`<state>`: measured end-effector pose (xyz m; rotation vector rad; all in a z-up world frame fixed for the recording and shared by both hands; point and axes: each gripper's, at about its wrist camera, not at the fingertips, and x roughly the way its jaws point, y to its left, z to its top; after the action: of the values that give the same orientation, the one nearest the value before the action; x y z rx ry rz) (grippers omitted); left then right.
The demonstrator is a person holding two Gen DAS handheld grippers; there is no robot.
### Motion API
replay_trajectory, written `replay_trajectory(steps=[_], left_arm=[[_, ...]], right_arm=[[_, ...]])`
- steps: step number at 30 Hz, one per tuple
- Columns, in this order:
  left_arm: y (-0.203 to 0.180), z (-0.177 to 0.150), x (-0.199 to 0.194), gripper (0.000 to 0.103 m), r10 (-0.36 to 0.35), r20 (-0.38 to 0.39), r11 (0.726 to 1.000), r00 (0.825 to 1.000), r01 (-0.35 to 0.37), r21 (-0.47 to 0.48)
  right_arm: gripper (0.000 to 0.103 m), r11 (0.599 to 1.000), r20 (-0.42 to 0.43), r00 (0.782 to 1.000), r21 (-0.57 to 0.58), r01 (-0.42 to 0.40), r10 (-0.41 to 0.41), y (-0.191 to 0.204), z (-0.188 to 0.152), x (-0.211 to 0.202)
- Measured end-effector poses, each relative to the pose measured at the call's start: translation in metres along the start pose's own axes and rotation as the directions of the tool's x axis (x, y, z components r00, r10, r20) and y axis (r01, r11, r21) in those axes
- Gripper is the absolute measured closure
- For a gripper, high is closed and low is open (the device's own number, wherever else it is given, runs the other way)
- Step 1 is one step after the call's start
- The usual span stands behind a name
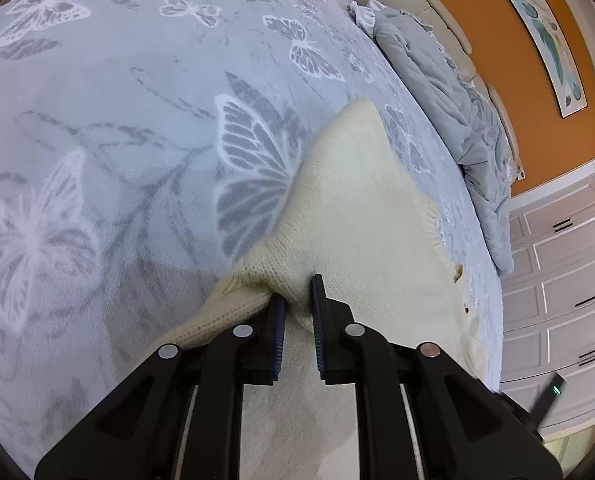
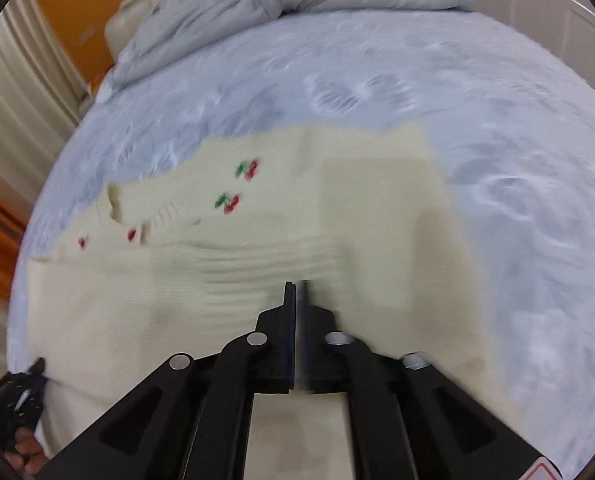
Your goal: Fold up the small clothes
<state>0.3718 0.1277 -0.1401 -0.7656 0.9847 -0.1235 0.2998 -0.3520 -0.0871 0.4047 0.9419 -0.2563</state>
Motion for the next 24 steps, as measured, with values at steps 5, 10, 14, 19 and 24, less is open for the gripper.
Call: replay_trajectory(steps=[5,10,14,19,24], left_arm=[[-0.004,-0.003,0.0,0.09,0.023,0.018,0.999,1.0,-0.023,0.025],[-0.003,-0.002,-0.001,0.09,0.017,0.011,0.999,1.0,-0.018,0.034],[-0.004,-0.003,-0.001,0.09,0.023,0.014,0.999,1.0,-0.023,0.037],[-0.002,-0.001,0.0,0.09,0.008,0.001,1.0,1.0,-0.008,0.027],[-0.001,0.001,0.0,0.09,0.009,0.003,0.999,1.0,-0.009,0.03]], right_arm=[[0.094,0.975,-0.025,0.996,-0.202,-0.09,0.087,0.041,-0.027,-0.012],[0.103,0.993,-0.037,0.999,-0.115,0.001,-0.005,0.007,-0.029,0.011],[0.071,0.989,0.045,0.998,-0.139,0.043,-0.037,0.028,-0.011,-0.005],[0.065,0.996,-0.047,0.995,-0.023,0.089,-0.09,0.004,0.006,0.047],[0.094,0.997,0.116,0.992,-0.059,-0.043,0.05,0.022,0.028,-0.004]])
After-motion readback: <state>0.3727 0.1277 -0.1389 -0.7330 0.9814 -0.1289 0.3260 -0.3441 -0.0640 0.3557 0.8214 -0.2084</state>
